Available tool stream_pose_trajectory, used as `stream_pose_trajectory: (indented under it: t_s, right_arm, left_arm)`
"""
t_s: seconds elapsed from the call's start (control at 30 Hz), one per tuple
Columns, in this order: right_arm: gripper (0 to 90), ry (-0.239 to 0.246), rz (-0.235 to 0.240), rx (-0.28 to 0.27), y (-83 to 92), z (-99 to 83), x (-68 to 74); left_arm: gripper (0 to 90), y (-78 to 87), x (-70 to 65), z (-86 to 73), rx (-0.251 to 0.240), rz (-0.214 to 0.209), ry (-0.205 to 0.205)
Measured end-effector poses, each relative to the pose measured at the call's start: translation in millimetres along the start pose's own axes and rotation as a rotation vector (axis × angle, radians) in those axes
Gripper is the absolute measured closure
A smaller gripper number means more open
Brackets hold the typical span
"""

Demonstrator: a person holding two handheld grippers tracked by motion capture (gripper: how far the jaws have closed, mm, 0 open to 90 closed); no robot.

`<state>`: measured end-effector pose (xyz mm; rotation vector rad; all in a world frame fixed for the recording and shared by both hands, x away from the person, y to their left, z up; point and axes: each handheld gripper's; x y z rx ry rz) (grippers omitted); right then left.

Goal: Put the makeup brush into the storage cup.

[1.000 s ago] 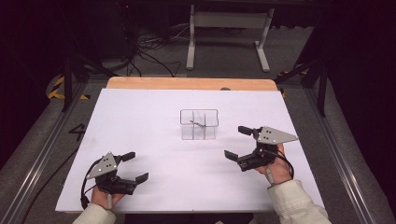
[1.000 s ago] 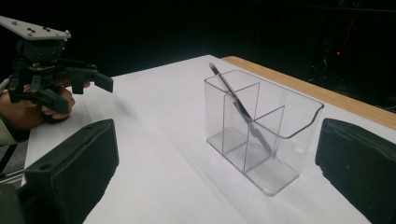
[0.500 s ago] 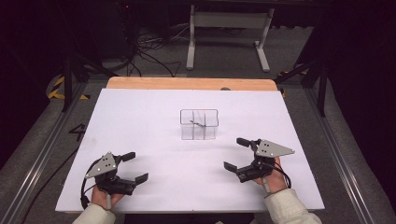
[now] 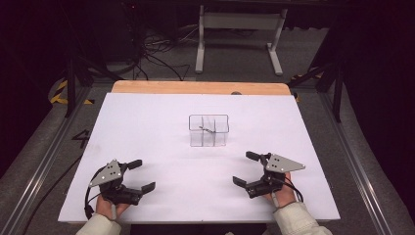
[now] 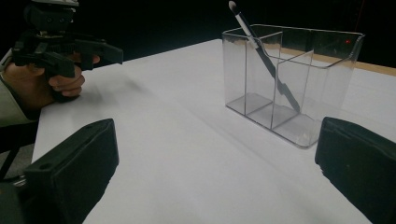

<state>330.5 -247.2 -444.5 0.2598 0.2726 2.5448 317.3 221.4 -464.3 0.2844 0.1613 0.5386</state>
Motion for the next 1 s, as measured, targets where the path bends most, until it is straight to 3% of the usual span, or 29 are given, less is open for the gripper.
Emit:
stream_pose_trajectory:
  t_s: [0.27,0.37,0.43,0.53,0.67,1.0]
  right_arm:
    - [0.0,-0.014,-0.01,0.009,-1.6,-8.9,2.8]
    - [0.0,-0.055,-0.002,0.003,-1.8,-14.4,1.9]
    - [0.0,-0.046,-0.007,0.002,-1.3,-14.9,3.2]
    - [0.0,-0.036,-0.016,0.006,-1.7,-15.1,4.5]
    - [0.3,-0.068,-0.049,0.003,-2.1,-15.1,2.3]
    - [0.1,-0.071,-0.026,-0.004,-1.8,-14.6,3.1]
  left_arm:
    - [5.0,-1.2,-0.7,0.3,0.004,-0.011,-0.004]
    - [5.0,-1.6,-0.9,0.2,0.004,-0.013,0.0]
    - [5.0,-1.6,-0.5,0.3,0.005,-0.012,-0.005]
    - [5.1,-1.8,-0.8,0.2,0.006,-0.012,-0.002]
    - [5.2,-1.9,-0.2,0.3,0.011,-0.01,-0.006]
    - [5.5,-2.3,-0.3,0.4,0.016,-0.018,-0.001]
Point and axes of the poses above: each handheld gripper's, and its own axes: y roughly backward along the jaws, z roughly out of its top, x roughly to its left, and after that the axes turned 4 degrees about -y, right-handed
